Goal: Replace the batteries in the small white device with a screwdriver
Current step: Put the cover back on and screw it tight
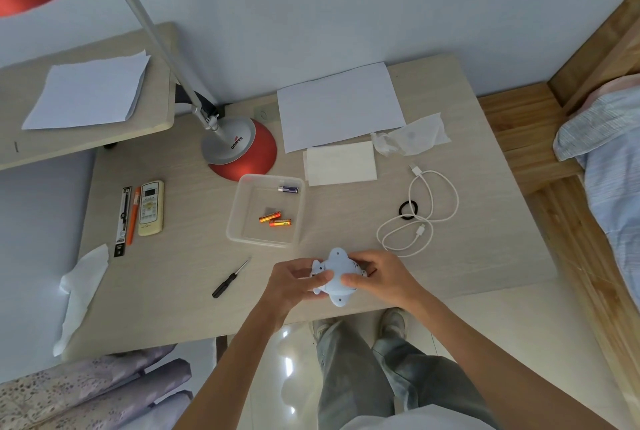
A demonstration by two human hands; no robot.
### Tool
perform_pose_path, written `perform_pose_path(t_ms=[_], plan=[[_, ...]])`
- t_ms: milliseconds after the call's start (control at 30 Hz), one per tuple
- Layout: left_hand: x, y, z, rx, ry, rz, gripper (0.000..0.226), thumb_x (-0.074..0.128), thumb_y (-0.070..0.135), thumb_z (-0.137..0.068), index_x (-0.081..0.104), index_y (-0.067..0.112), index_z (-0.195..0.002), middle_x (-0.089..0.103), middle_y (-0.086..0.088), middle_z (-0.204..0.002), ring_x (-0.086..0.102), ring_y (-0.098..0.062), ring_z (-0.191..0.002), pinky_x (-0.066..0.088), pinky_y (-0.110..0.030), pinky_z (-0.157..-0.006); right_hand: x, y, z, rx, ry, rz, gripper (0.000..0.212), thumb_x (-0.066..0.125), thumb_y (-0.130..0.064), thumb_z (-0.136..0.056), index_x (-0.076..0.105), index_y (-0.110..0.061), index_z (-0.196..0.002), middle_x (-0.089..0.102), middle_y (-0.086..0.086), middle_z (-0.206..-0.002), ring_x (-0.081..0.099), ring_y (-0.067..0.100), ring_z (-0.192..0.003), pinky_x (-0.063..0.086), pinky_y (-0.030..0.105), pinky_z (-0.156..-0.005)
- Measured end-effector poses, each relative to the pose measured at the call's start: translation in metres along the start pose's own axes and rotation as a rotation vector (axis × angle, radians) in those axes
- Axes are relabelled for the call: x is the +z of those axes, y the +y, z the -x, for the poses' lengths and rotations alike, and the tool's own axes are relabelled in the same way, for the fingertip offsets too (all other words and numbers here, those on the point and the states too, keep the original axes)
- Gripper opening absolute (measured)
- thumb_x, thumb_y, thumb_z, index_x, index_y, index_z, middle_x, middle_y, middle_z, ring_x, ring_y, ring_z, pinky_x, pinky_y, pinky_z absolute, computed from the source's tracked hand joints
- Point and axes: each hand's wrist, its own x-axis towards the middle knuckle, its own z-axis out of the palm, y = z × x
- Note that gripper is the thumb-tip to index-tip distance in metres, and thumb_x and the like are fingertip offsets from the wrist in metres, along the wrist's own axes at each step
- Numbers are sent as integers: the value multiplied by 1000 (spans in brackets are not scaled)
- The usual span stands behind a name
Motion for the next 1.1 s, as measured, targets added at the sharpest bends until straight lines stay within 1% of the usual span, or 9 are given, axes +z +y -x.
perform_pose_path(t_ms=[33,167,367,467,533,633,833,1000,1100], plan=[[-1,-1,-1,-4,2,-2,38,92,29,-80,81,13,-113,82,-4,-110,80,-27,-100,66,-49,-92,0,0,0,-1,2,8,38,91,-30,-89,80,-18,-124,83,-2,-110,78,12,-98,64,28,-82],[-1,-5,-1,-7,61,-39,33,94,25,-78,83,11,-106,83,-6,-106,79,-30,-98,66,-52,-91,1,5,-1,-10,3,62,39,91,-37,-87,81,-20,-121,82,-1,-106,78,20,-96,64,45,-85],[-1,-10,-5,-12,79,-35,43,96,32,-70,83,12,-105,82,-6,-107,79,-33,-99,65,-55,-90,2,7,-3,-19,-8,70,43,90,-43,-86,81,-22,-122,82,-4,-106,78,18,-95,65,48,-85],[-1,-10,-6,0,74,-36,40,96,31,-71,83,12,-104,82,-6,-106,79,-33,-98,66,-55,-89,2,9,-3,-23,-5,75,43,89,-46,-86,81,-23,-121,81,-1,-105,77,20,-95,64,51,-84],[-2,-10,-6,-2,71,-37,39,95,29,-73,83,11,-105,82,-6,-106,79,-32,-98,66,-55,-89,2,9,-3,-28,-8,72,43,89,-46,-86,81,-23,-121,81,-2,-105,78,20,-95,64,51,-84],[-1,-10,-5,1,67,-47,47,95,37,-68,83,12,-106,82,-6,-107,79,-31,-98,66,-54,-88,2,9,-4,-31,-9,66,42,89,-43,-87,81,-21,-122,81,-2,-105,78,19,-95,64,49,-84],[-1,-10,-6,9,66,-47,48,94,39,-67,82,14,-107,81,-4,-107,79,-29,-96,67,-51,-87,3,8,-4,-19,-8,69,41,89,-40,-89,81,-21,-123,82,-3,-106,77,17,-95,65,44,-84],[-5,-10,-2,10,20,13,39,94,26,-78,81,10,-111,82,-7,-108,80,-29,-98,66,-51,-90,3,4,-3,-15,-17,59,41,89,-41,-88,81,-22,-123,82,-5,-105,77,14,-95,65,37,-82],[-16,-13,7,10,30,36,37,93,16,-80,80,10,-114,83,-7,-106,81,-27,-96,67,-47,-89,2,5,-4,-6,-19,56,34,89,-41,-87,82,-24,-116,79,0,-97,74,15,-86,60,36,-75]])
